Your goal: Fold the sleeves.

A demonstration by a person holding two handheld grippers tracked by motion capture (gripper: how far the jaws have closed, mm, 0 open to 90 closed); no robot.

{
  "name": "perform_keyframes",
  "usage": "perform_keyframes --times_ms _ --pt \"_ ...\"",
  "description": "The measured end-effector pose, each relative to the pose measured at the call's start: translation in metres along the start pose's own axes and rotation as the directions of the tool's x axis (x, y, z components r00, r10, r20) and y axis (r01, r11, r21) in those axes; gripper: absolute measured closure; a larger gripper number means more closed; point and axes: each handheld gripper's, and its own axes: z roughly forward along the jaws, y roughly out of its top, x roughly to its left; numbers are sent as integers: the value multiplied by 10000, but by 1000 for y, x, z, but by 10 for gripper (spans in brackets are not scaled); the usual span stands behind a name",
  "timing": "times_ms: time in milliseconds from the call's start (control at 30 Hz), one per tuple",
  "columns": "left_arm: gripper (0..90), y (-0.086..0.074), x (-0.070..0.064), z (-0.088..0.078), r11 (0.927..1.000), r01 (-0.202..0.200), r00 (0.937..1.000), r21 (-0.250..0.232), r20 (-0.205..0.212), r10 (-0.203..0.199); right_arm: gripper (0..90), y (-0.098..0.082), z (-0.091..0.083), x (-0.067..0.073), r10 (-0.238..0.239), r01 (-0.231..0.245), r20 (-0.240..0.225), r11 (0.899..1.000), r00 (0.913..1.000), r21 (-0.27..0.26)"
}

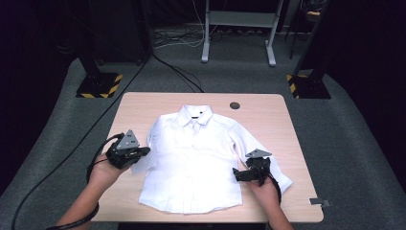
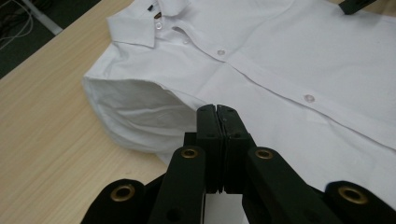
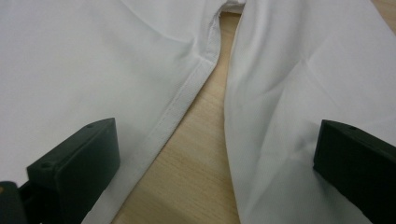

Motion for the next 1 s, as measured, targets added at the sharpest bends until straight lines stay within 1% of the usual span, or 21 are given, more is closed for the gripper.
perform_keyframes --times_ms 100,267,367,500,567,700,1000 --pt "886 -2 -2 4 10000 62 9998 -25 196 -61 0 0 0 0 0 0 0 10000 10000 6" --pt "886 -4 -10 13 10000 -26 9991 58 430 24 0 0 0 0 -1 1 0 10000 10000 4" --pt "886 -4 -15 20 9999 -80 9983 92 583 75 0 0 0 0 1 -1 0 10000 10000 0" --pt "886 -4 -19 30 9999 14 9969 102 791 -22 0 0 0 0 2 -2 1 10000 10000 1" --pt "886 -5 -21 36 9998 -21 9961 181 886 5 0 0 0 0 2 -2 2 10000 10000 -1" --pt "886 -5 -24 46 9995 -62 9946 319 1037 29 0 0 0 0 1 -1 1 10000 10000 0" --pt "886 0 -30 63 9991 -36 9921 428 1257 -18 0 0 0 0 0 0 0 10000 10000 0"
